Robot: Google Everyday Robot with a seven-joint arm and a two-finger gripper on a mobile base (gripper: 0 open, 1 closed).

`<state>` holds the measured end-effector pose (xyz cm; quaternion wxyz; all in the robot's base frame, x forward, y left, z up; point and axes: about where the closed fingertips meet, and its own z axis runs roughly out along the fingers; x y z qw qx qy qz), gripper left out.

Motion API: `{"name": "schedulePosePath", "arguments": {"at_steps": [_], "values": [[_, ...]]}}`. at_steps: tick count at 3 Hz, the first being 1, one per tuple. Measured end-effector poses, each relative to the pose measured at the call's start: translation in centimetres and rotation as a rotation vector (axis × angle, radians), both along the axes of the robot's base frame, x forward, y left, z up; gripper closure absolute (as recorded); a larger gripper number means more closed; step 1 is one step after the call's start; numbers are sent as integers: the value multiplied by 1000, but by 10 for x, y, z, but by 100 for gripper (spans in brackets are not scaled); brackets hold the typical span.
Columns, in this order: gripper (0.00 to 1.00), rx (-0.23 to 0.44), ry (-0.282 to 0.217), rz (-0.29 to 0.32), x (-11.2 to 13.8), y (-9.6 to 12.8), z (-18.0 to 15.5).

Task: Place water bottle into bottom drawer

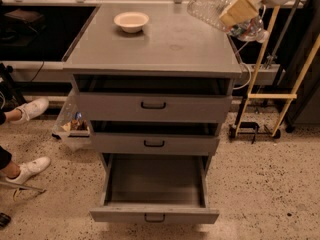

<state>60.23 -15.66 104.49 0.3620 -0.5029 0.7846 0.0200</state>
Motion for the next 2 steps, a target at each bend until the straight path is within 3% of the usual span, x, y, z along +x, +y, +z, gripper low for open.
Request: {"name": "schedulePosePath", "arguments": {"at_steps": [1, 2], "values": [[100, -24, 50, 20, -16, 9, -23], [100, -24, 50, 20, -16, 10, -23]]}}
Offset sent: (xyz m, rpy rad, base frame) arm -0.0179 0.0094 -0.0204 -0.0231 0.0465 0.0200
